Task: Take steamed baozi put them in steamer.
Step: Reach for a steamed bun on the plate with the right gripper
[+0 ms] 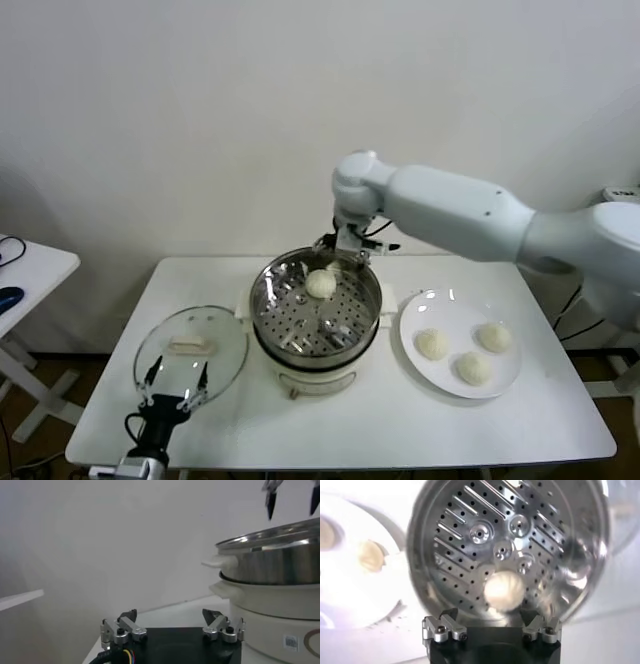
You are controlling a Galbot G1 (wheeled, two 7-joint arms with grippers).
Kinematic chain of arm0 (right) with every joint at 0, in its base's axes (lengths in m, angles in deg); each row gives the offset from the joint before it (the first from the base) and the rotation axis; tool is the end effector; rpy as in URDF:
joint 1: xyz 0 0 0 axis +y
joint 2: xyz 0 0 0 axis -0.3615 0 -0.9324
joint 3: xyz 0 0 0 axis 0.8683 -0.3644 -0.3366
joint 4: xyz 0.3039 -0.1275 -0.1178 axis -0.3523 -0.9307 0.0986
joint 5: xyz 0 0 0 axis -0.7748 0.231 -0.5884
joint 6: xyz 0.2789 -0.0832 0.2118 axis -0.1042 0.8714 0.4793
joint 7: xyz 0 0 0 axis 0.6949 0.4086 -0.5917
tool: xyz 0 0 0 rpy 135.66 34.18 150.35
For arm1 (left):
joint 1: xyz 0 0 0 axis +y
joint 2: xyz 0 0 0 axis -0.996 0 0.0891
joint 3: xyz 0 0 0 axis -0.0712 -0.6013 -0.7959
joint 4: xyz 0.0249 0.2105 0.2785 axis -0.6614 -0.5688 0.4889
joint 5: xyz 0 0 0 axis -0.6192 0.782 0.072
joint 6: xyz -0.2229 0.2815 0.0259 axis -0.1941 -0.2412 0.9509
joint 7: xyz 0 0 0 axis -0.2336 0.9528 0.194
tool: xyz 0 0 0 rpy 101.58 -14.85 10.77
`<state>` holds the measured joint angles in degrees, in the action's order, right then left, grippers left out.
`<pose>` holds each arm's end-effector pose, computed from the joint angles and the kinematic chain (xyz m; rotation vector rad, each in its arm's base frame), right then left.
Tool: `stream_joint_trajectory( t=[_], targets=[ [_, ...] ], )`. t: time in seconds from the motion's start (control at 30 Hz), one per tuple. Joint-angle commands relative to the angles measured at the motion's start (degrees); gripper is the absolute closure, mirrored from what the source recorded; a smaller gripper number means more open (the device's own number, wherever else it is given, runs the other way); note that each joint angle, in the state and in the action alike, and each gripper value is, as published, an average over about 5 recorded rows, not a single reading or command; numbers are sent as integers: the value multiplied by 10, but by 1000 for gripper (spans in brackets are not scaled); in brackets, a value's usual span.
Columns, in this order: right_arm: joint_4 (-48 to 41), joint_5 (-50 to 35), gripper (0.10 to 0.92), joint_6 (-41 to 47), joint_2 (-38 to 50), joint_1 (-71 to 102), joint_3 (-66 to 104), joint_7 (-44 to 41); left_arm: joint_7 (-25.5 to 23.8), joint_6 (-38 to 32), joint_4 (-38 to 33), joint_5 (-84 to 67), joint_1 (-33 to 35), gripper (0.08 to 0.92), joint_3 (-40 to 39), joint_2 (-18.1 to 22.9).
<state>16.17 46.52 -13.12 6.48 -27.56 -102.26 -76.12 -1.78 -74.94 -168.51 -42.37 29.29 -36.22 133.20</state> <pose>0.5676 0.0833 0.0021 1.8266 -0.6942 2.2550 0.1503 0.0907 -0.3818 -0.0193 -3.0118 -0.3509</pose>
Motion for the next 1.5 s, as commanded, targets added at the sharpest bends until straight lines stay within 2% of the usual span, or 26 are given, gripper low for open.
stream_joint_trajectory(
  t=[0.03,0.23,0.57,1.03,1.5],
  targets=[
    [-10,-272,203,140,150,-90,-75,24,0,-1,-4,6,1,177,-7,4],
    [-53,-284,203,186,210,-48,-75,43,0,2,-12,10,3,177,-8,4],
    [-44,-254,203,243,260,67,-65,71,0,2,-7,9,1,177,-10,3],
    [-48,-229,203,258,209,186,-34,71,-1,6,0,11,-2,177,-5,4],
    [-113,-200,203,248,156,230,-16,72,0,2,12,9,1,177,-1,5]
  ],
)
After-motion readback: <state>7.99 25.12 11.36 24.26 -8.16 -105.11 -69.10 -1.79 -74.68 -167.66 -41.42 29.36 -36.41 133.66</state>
